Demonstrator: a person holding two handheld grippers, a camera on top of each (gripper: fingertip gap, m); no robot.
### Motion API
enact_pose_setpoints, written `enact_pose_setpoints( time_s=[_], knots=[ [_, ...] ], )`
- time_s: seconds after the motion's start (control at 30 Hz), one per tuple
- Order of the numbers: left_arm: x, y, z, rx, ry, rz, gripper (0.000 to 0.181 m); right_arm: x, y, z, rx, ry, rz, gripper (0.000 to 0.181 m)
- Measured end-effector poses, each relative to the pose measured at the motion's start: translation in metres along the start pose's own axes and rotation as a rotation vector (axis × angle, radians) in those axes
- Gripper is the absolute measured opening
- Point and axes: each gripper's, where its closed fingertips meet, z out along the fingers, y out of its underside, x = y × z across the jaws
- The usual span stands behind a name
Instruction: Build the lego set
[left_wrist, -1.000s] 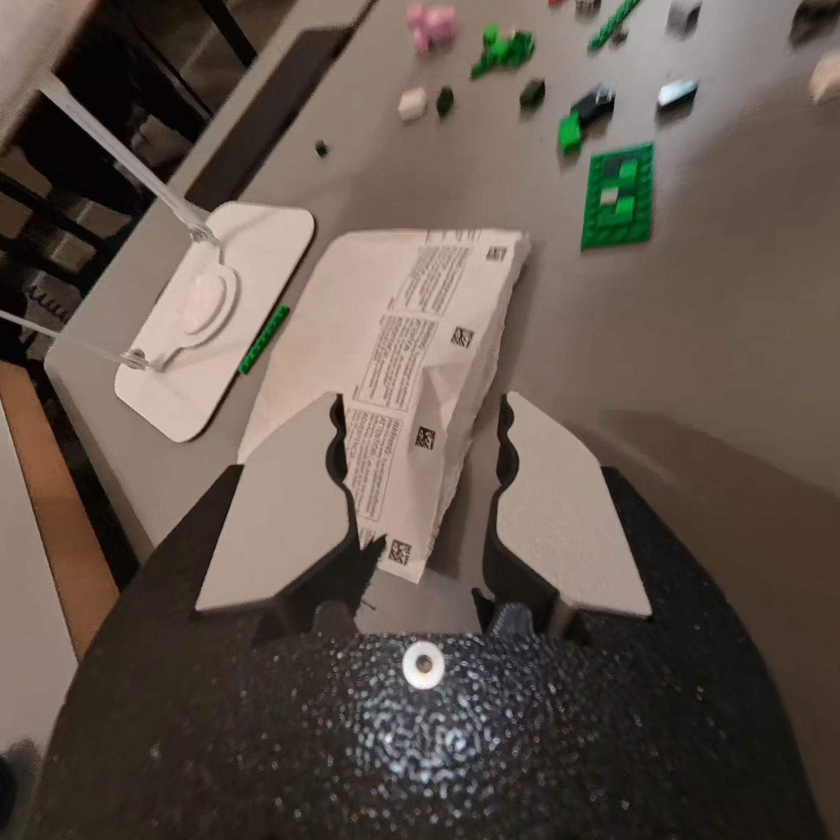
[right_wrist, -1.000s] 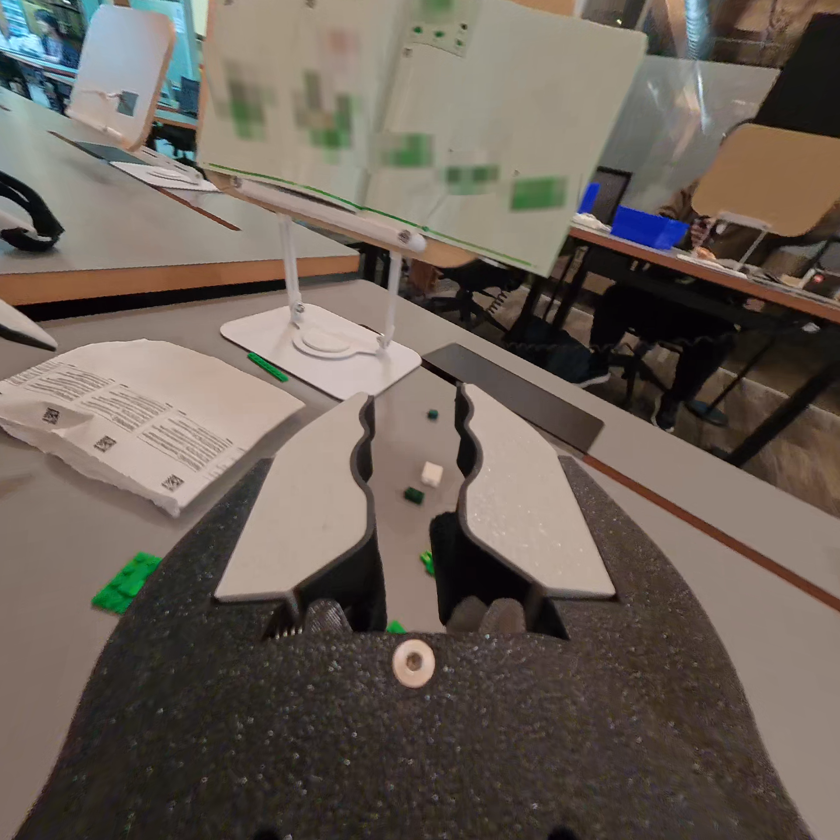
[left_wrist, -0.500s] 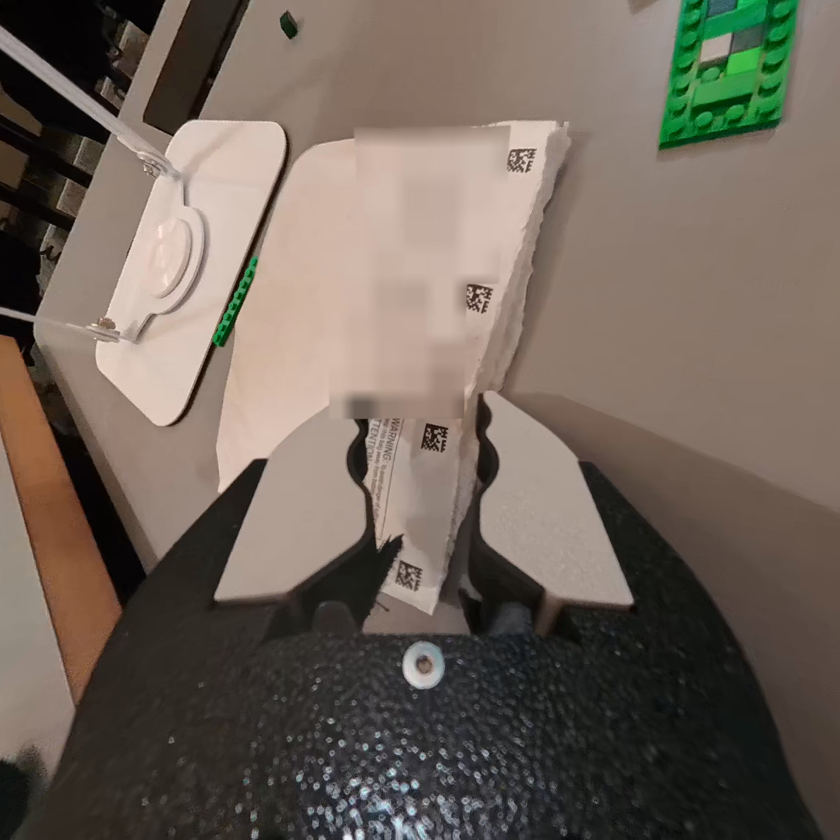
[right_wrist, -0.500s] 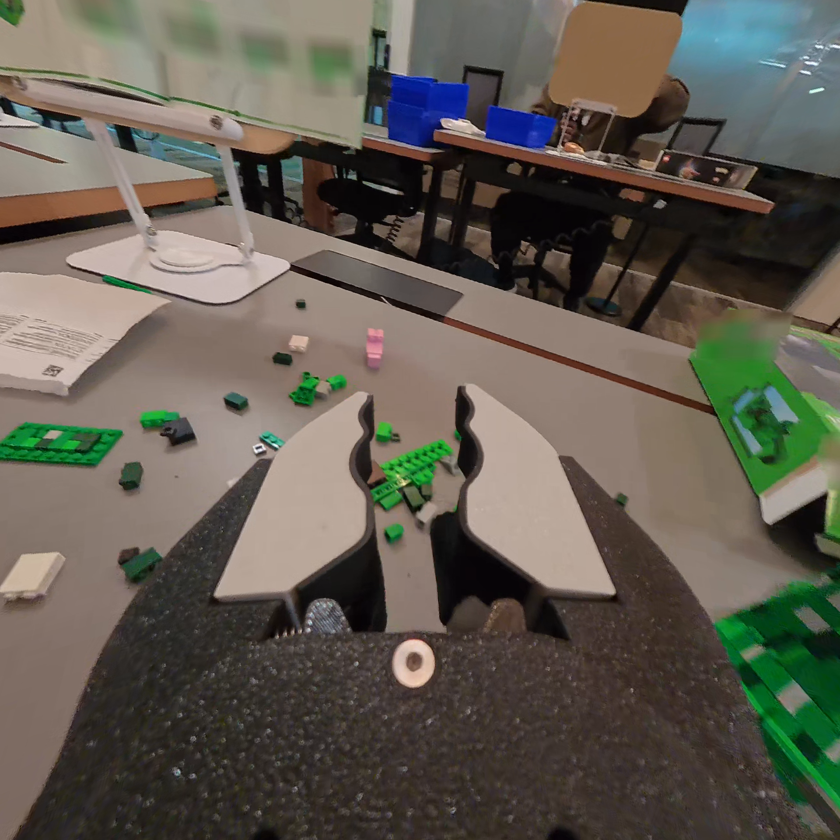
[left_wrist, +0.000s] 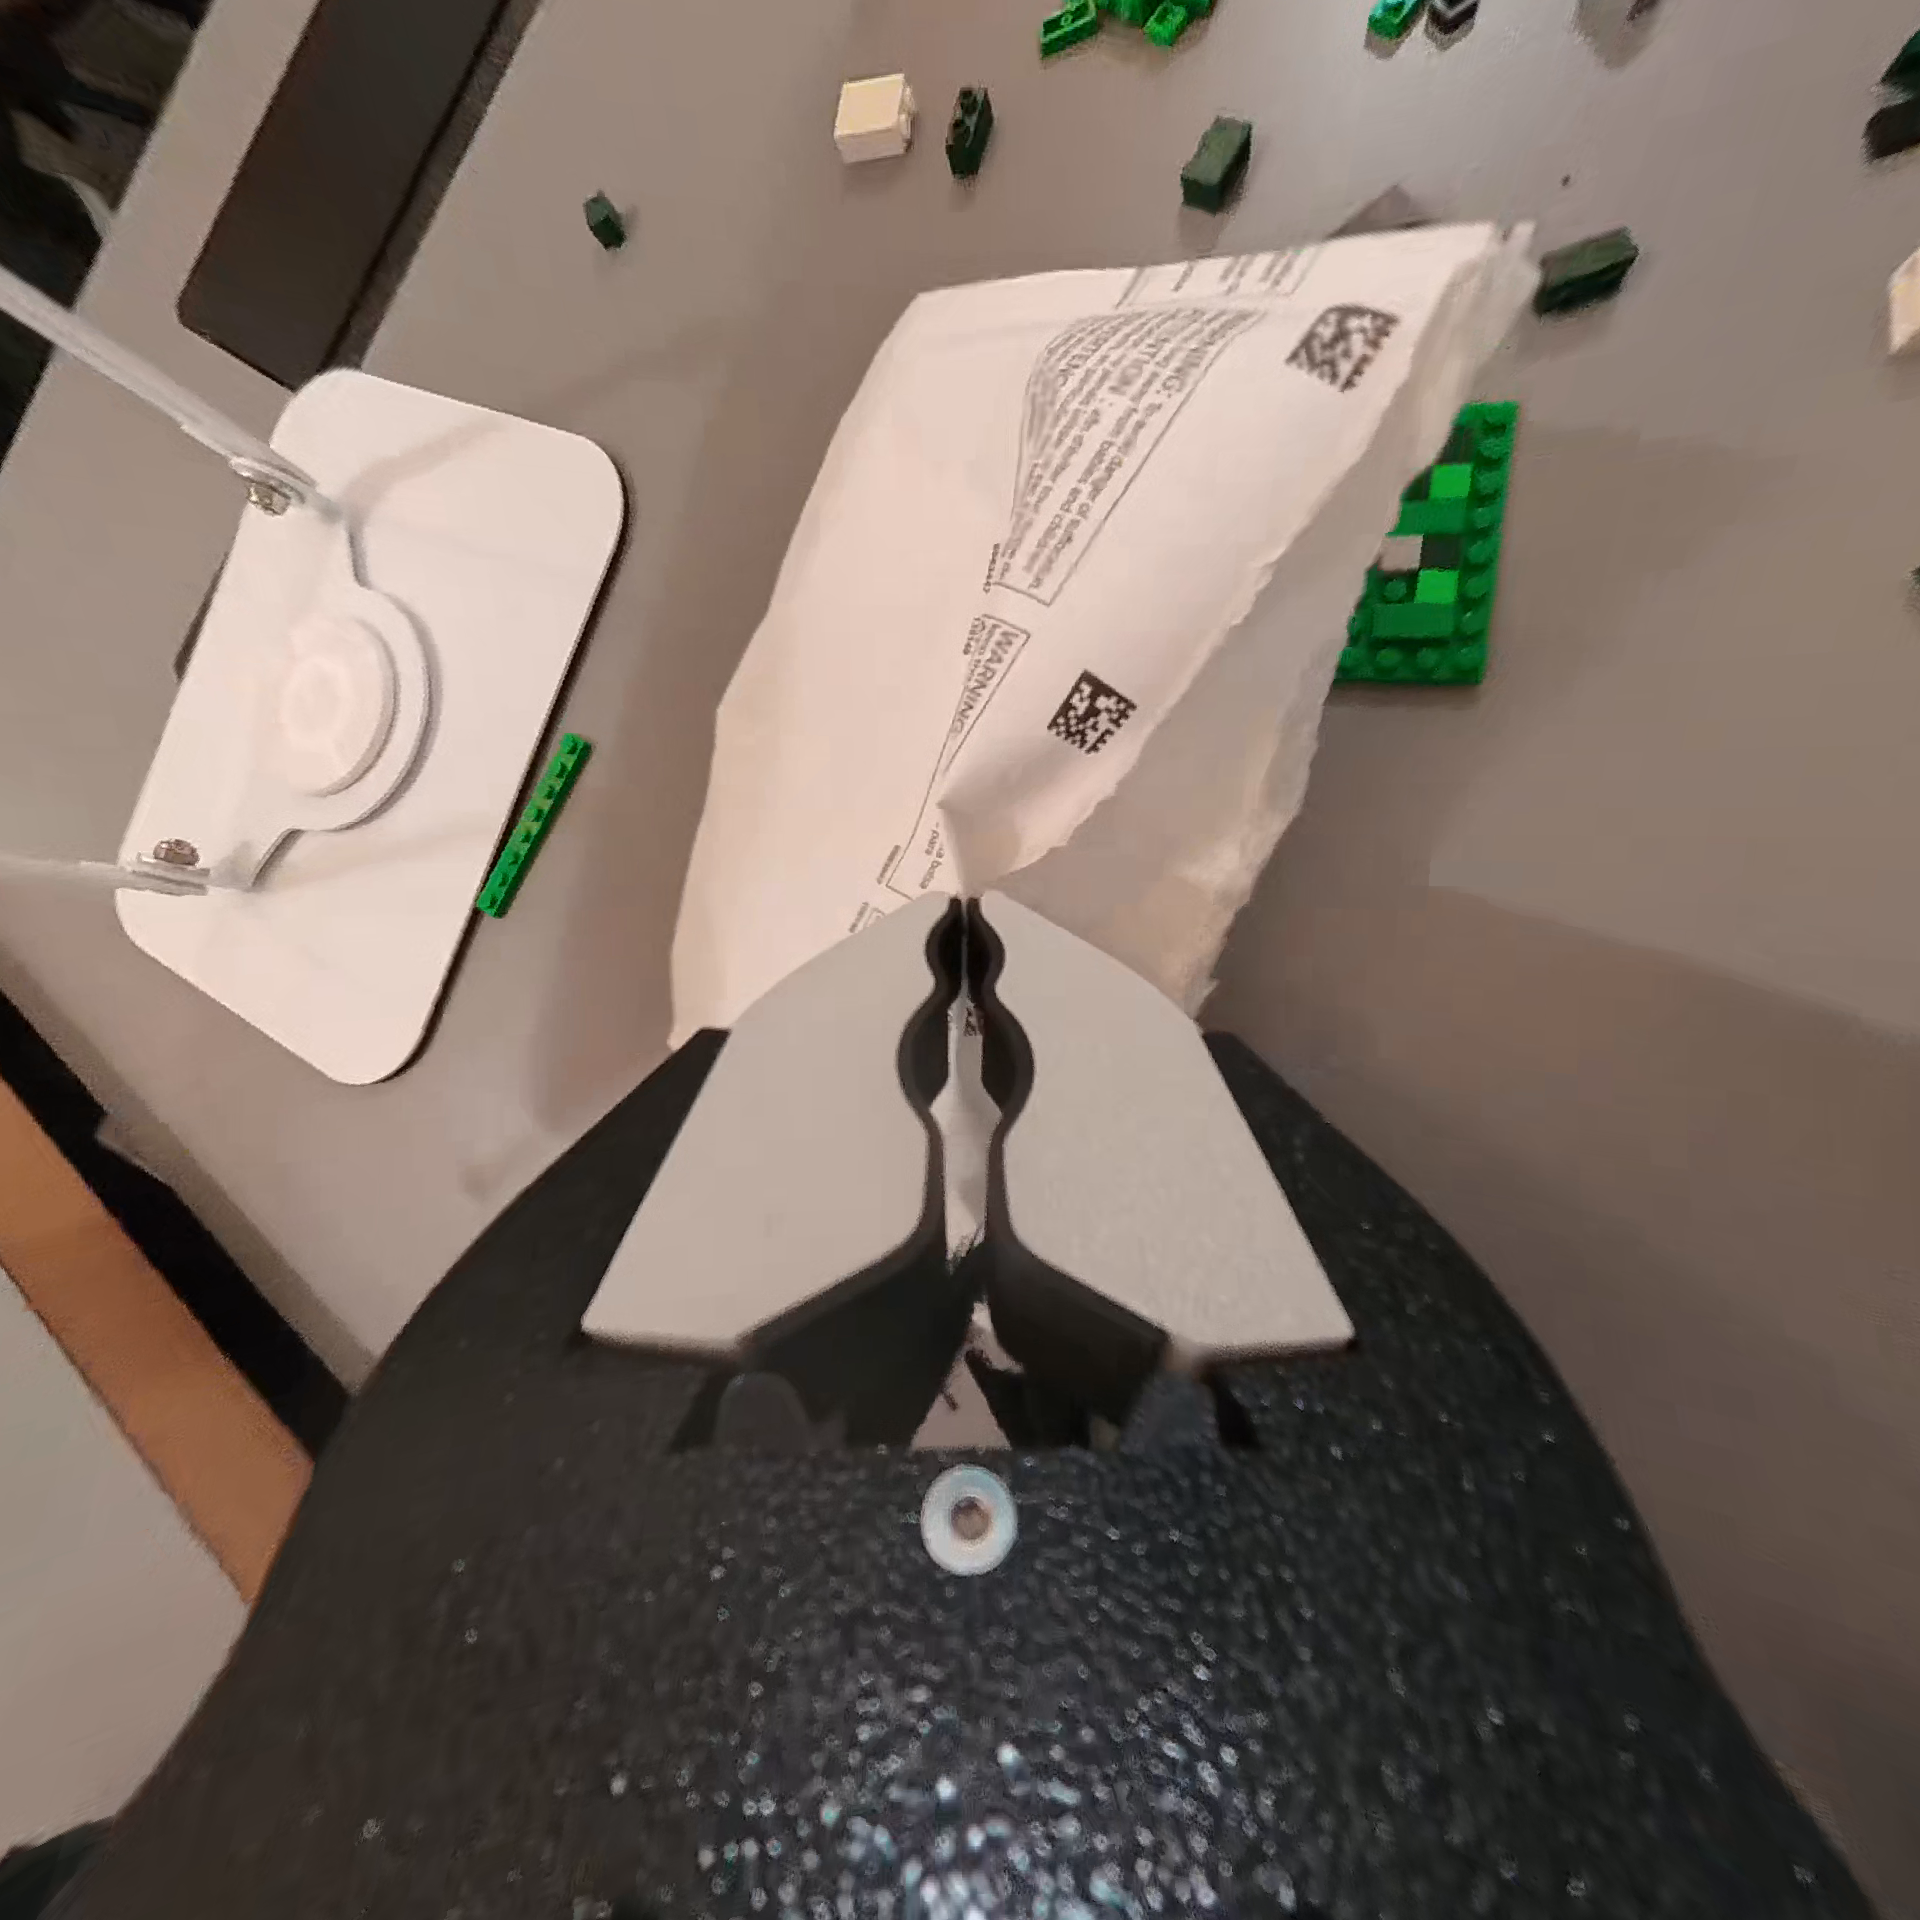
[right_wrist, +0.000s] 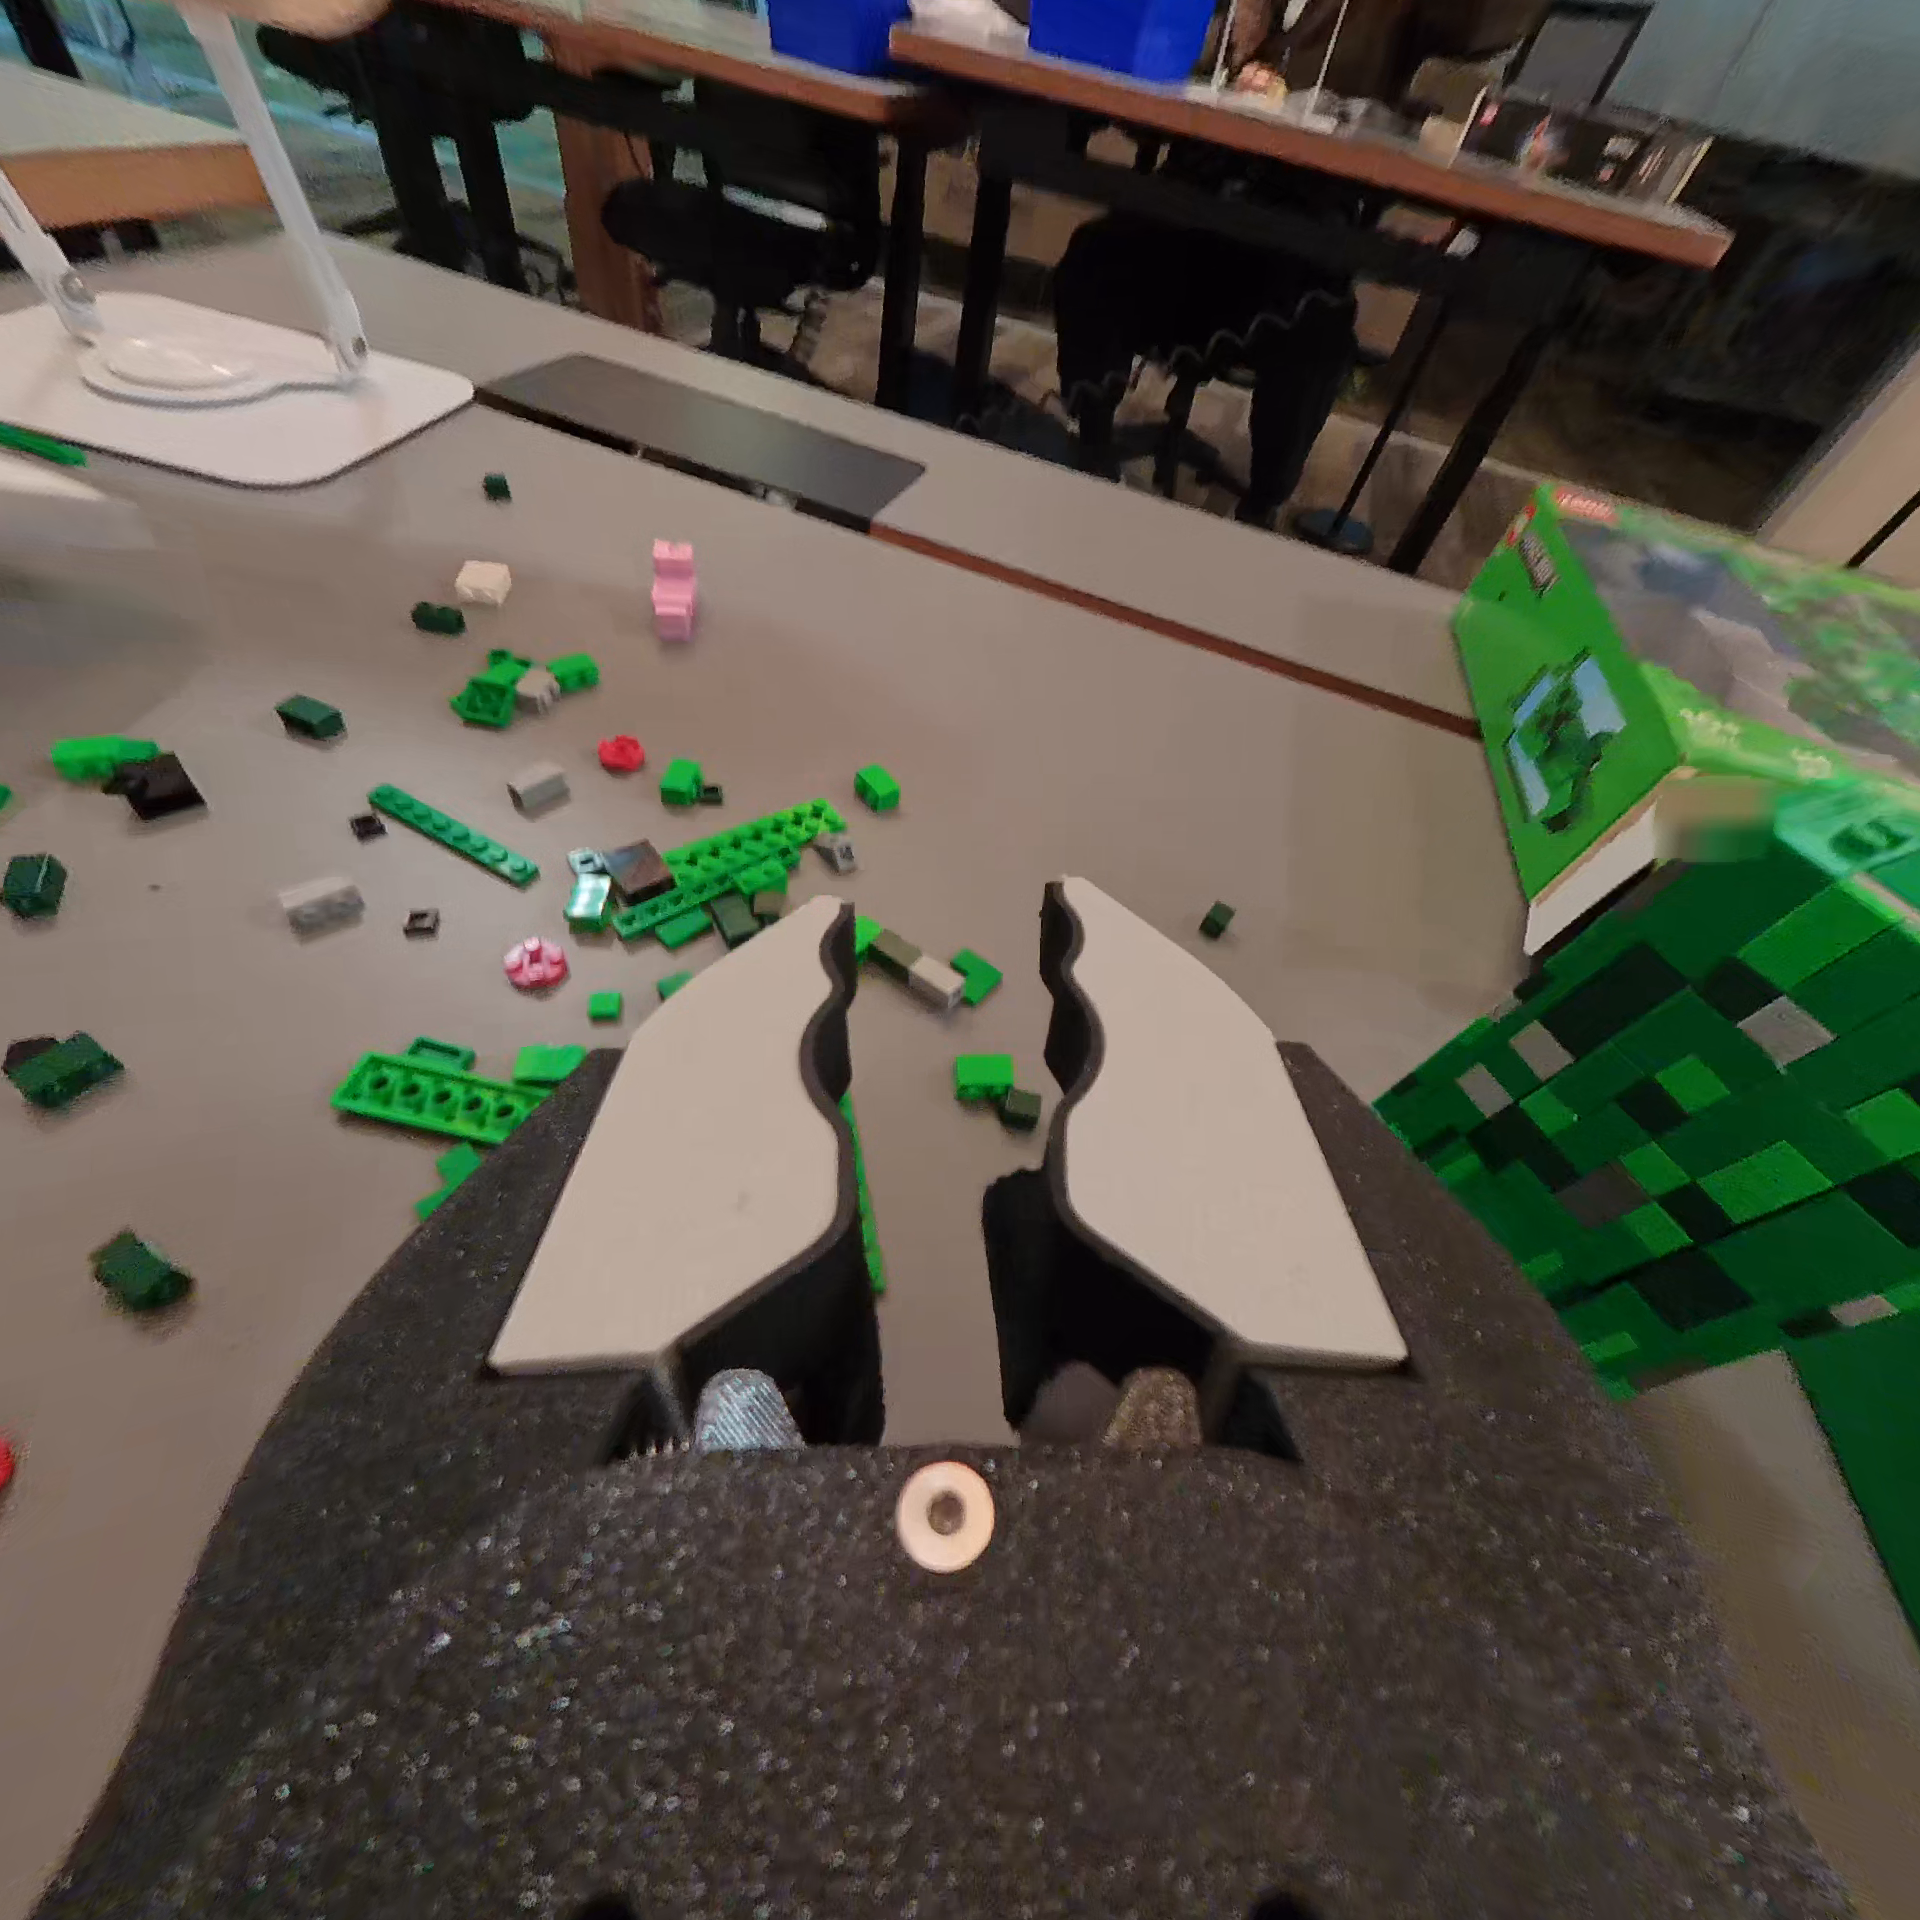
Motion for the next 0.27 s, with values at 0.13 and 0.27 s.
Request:
enact_pose_setpoints(
  time_s=[0.13,0.27],
  knots=[
    [-0.019,-0.021,-0.017,-0.068,0.008,-0.034,0.0,0.008,0.025,0.0,-0.112,-0.027,0.01,0.033],
    [-0.031,-0.042,-0.03,-0.047,0.011,-0.082,0.0,0.014,0.045,0.001,-0.185,-0.016,0.015,0.029]
  ],
)
